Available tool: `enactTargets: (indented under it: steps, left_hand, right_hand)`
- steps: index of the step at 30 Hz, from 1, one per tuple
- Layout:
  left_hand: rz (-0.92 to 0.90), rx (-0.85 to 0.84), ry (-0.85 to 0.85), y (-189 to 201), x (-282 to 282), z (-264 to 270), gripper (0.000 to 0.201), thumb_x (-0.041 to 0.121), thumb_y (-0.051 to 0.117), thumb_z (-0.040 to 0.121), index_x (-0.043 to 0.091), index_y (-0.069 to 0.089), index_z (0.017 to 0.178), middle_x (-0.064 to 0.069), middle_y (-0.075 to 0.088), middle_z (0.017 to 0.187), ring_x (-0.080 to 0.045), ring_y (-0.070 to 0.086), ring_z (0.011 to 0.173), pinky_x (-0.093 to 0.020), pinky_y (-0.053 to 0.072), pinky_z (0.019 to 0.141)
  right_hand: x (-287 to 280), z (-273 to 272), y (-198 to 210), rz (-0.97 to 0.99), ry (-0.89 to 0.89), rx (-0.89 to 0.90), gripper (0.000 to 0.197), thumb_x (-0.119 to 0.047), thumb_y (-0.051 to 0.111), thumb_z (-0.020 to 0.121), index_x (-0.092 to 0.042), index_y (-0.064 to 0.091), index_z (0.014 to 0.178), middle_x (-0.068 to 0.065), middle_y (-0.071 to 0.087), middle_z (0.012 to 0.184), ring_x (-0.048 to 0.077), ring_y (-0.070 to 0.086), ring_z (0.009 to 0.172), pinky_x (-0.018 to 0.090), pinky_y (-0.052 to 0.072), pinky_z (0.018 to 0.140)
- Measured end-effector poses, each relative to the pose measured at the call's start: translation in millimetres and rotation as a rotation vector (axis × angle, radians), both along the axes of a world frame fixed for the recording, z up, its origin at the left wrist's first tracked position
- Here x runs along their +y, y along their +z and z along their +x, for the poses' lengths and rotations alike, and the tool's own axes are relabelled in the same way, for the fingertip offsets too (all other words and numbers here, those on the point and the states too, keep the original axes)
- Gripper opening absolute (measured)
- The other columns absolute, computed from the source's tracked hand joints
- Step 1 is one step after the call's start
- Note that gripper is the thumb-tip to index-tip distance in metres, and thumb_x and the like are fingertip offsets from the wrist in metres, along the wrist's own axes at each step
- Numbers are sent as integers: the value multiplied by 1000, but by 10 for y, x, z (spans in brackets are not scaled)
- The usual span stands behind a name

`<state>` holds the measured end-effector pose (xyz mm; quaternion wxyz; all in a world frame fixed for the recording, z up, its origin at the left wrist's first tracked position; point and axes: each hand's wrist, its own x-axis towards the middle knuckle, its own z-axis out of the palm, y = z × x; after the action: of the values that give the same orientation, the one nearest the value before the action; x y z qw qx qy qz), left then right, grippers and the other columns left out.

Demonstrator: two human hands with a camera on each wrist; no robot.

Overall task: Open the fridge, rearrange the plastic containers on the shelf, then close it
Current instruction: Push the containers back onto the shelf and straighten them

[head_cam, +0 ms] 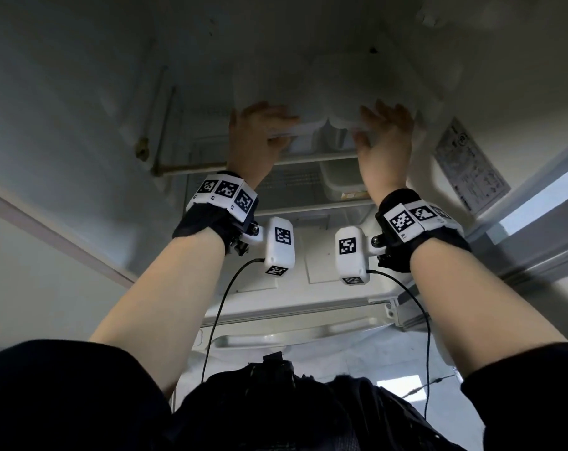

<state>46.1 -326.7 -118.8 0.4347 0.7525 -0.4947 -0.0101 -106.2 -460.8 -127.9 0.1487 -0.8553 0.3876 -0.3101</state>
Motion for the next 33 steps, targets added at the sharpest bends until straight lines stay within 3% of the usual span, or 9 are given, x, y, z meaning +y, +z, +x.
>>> enactTargets:
  steps: [6,11,19,23,28,31,33]
  left_hand:
    - [-24,15,-8,-46,13,19,34,17,57,76,26,68,107,-2,69,120,-28,52,126,-60,37,107]
    - [-38,13,-26,-34,38,-16,35,13,56,78,19,69,109,-3,69,119,-27,51,128,-59,35,110]
    - [-58,-5,-12,-60,51,-28,34,9,56,78,18,70,108,-4,70,117,-25,54,125,-58,38,108]
    - [-49,-8,-8,-14,57,-81,35,10,53,78,22,69,107,-3,70,117,-24,55,124,-58,38,108]
    - [-22,-67,19,26,56,-108,36,14,50,77,25,68,106,-1,71,116,-23,59,120,-60,38,106]
    - [30,-136,46,69,55,-137,37,9,53,79,24,68,109,-1,69,119,-23,57,121,-61,30,110]
    - [100,-162,61,95,81,-193,42,5,52,85,24,60,121,1,60,133,-22,42,136,-62,18,116]
  right_hand:
    - [18,0,-24,-26,-2,-24,38,-19,53,92,-16,54,129,9,49,143,36,33,137,43,33,111]
    - [45,-5,-30,-50,-15,-70,36,-20,55,89,-16,59,124,8,56,137,35,41,129,44,38,103]
    - [106,-20,-18,-70,-29,-80,35,-20,57,87,-16,61,121,8,59,132,35,45,125,41,34,105]
    - [172,-30,-1,-57,-27,-80,37,-15,55,88,-13,59,124,10,56,135,36,41,128,41,40,102]
    - [240,-90,18,41,29,-41,49,-1,47,86,-13,48,134,5,43,148,28,27,143,37,31,115]
    - [305,-155,53,82,24,-105,53,4,44,86,-15,47,135,5,42,149,25,30,142,32,33,111]
    - [365,-197,73,58,21,-163,52,4,43,84,-14,49,133,8,46,145,26,39,136,26,37,102]
